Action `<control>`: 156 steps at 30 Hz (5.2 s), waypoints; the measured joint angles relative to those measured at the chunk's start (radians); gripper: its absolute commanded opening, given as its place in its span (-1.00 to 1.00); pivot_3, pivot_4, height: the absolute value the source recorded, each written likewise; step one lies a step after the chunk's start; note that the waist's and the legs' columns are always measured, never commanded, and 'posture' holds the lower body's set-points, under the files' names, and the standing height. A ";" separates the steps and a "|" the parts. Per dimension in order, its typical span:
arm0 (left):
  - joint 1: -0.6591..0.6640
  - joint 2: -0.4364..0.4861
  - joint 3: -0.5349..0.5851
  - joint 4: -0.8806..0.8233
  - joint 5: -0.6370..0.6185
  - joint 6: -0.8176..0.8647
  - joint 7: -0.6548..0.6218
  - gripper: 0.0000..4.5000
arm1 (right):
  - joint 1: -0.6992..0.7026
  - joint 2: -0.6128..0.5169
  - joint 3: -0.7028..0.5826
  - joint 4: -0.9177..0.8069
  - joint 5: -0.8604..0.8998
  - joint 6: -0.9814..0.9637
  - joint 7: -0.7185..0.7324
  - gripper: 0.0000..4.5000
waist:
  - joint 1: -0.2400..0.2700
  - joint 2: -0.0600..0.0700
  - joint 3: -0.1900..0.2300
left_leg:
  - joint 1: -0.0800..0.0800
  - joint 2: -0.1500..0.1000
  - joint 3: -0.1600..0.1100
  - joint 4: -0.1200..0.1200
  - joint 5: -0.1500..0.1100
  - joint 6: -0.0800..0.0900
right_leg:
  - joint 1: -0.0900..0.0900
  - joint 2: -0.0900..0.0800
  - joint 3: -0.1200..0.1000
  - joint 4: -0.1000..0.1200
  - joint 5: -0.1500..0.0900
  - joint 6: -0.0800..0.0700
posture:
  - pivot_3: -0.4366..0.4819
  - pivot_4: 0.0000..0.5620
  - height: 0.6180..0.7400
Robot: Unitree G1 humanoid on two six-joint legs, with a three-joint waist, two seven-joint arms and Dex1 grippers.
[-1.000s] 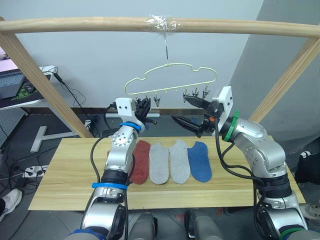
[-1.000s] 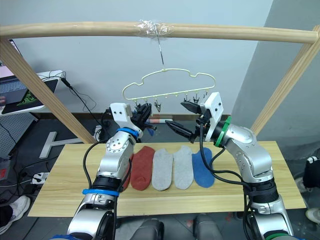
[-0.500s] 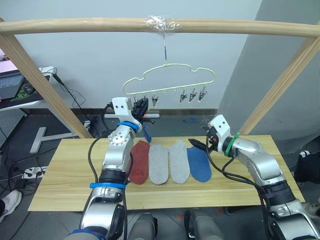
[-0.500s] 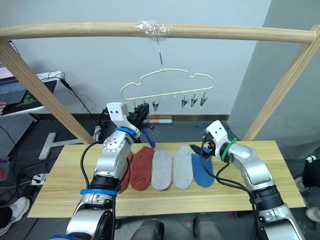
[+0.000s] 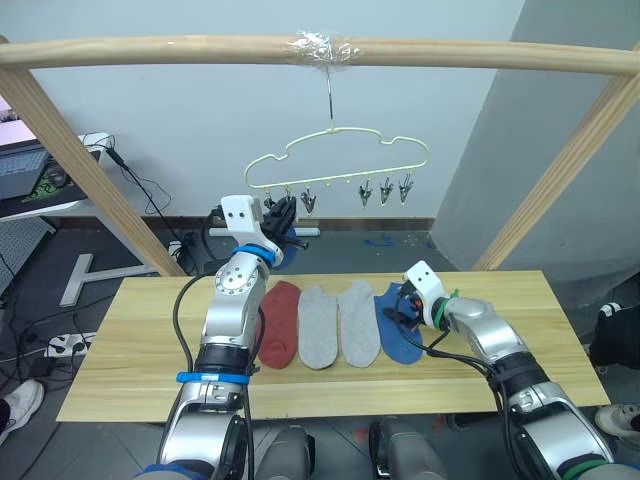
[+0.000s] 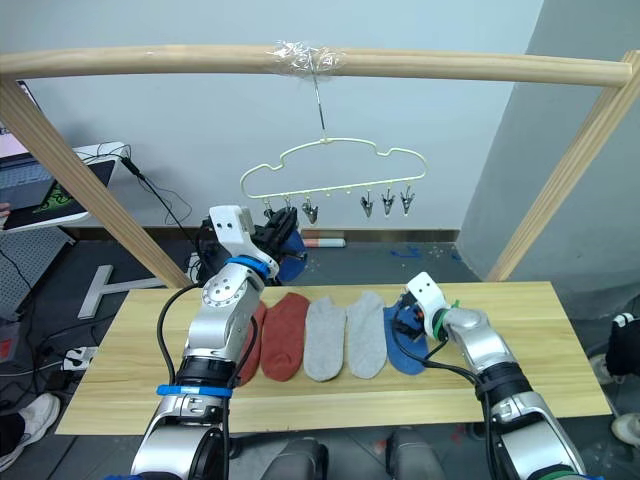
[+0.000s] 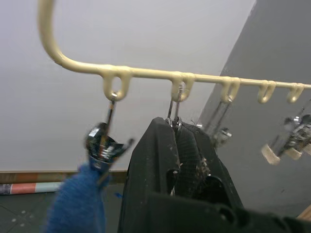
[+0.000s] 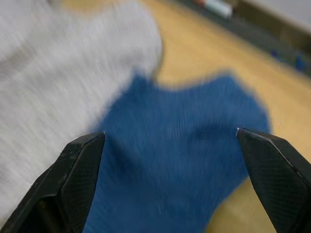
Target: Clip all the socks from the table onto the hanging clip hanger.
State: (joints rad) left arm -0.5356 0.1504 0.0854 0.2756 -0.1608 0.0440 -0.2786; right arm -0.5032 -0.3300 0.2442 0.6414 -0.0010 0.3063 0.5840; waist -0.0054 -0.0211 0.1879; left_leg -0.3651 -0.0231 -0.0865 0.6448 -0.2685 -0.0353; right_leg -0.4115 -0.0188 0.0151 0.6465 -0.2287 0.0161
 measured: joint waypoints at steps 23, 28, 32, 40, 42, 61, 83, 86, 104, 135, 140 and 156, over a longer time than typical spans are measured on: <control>0.008 0.000 0.011 -0.018 -0.038 0.044 -0.016 -0.99 | -0.015 -0.021 0.009 0.138 -0.095 -0.253 0.094 -0.98 | 0.003 0.000 0.000 | 0.002 0.000 0.000 0.002 0.000 0.000 | 0.003 0.000 0.000 0.001 -0.002 0.005 | 0.02 -0.41 1.00; 0.011 -0.010 0.060 -0.068 -0.156 0.152 -0.042 -0.99 | 0.045 -0.080 0.021 0.052 -0.109 -0.369 0.145 -0.98 | 0.002 0.000 0.000 | 0.001 0.000 0.001 0.001 0.000 0.000 | 0.002 0.000 0.001 0.000 -0.002 0.006 | 0.02 -0.41 1.00; 0.012 -0.012 0.103 -0.121 -0.298 0.298 -0.082 -0.99 | 0.075 -0.121 0.035 -0.149 -0.098 -0.431 0.230 -0.98 | -0.010 -0.001 0.001 | 0.002 0.001 0.000 0.001 0.000 0.000 | 0.002 0.000 0.000 0.001 -0.002 0.006 | 0.03 -0.37 1.00; 0.013 0.003 0.181 -0.191 -0.514 0.540 -0.091 -0.99 | 0.035 -0.011 0.078 -0.388 -0.094 -0.338 0.254 -0.98 | -0.021 -0.001 0.001 | 0.002 0.000 -0.003 0.001 0.000 0.000 | 0.002 0.000 0.000 0.001 -0.002 0.006 | 0.01 -0.38 1.00; 0.014 0.007 0.192 -0.197 -0.537 0.561 -0.092 -0.99 | 0.013 -0.003 0.082 -0.391 -0.096 -0.318 0.251 -0.98 | -0.018 -0.001 0.001 | 0.001 0.000 -0.005 0.001 0.000 -0.001 | 0.002 0.000 0.000 0.000 -0.002 0.006 | 0.02 -0.39 1.00; 0.051 0.003 0.175 -0.270 -0.561 0.608 -0.093 -0.99 | -0.165 0.096 0.094 -0.240 -0.105 -0.364 0.199 -0.98 | -0.014 -0.001 0.001 | 0.000 0.000 -0.010 0.000 0.001 -0.002 | 0.001 -0.001 0.000 0.000 0.001 0.001 | 0.06 -0.39 1.00; 0.053 0.004 0.158 -0.274 -0.561 0.608 -0.095 -0.99 | -0.223 0.105 0.093 -0.209 -0.107 -0.385 0.171 -0.98 | -0.012 -0.001 0.001 | 0.000 0.000 -0.010 0.000 0.001 -0.002 | 0.001 -0.001 0.000 -0.001 0.001 0.001 | 0.05 -0.45 1.00; 0.053 0.004 0.157 -0.274 -0.561 0.607 -0.097 -0.99 | -0.226 0.106 0.093 -0.208 -0.109 -0.384 0.157 -0.98 | -0.012 -0.001 0.001 | 0.000 0.000 -0.010 0.000 0.001 -0.003 | 0.001 -0.001 0.000 -0.001 0.001 0.001 | 0.05 -0.45 1.00; 0.085 0.036 0.149 -0.327 -0.577 0.614 -0.123 0.99 | -0.229 0.126 0.090 -0.205 -0.112 -0.372 0.152 -1.00 | -0.012 -0.001 0.001 | 0.000 0.000 -0.010 0.000 0.002 -0.003 | 0.001 -0.001 0.001 -0.001 0.001 0.001 | 0.08 -0.44 1.00; 0.234 0.163 0.112 -0.544 -0.592 0.666 -0.128 1.00 | -0.099 0.127 0.021 -0.397 0.059 -0.091 0.182 0.98 | 0.004 -0.001 0.001 | 0.000 0.000 -0.011 0.000 0.000 -0.001 | 0.001 -0.001 0.001 -0.001 0.001 0.000 | 0.10 -0.41 1.00; 0.250 0.162 0.058 -0.557 -0.517 0.609 -0.126 1.00 | -0.042 0.081 -0.012 -0.483 0.085 -0.034 0.185 0.98 | 0.004 0.000 0.001 | 0.000 0.000 -0.011 0.000 0.000 -0.001 | 0.001 -0.001 0.001 -0.001 -0.002 0.004 | 0.08 -0.40 1.00; 0.177 -0.001 -0.131 -0.363 -0.132 0.256 -0.025 0.02 | 0.053 -0.022 -0.149 -0.761 0.230 0.123 0.164 1.00 | 0.004 0.000 0.001 | -0.001 0.000 -0.007 0.001 0.000 0.000 | 0.002 0.000 0.000 -0.001 -0.002 0.005 | -0.02 -0.44 1.00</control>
State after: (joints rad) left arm -0.3589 0.1492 -0.0456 -0.0876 -0.2925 0.3004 -0.3036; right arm -0.4506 -0.3516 0.0949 -0.1200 0.2292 0.4296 0.7481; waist -0.0013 -0.0213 0.1891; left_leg -0.3659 -0.0235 -0.0939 0.6455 -0.2683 -0.0356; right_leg -0.4098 -0.0189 0.0150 0.6452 -0.2310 0.0213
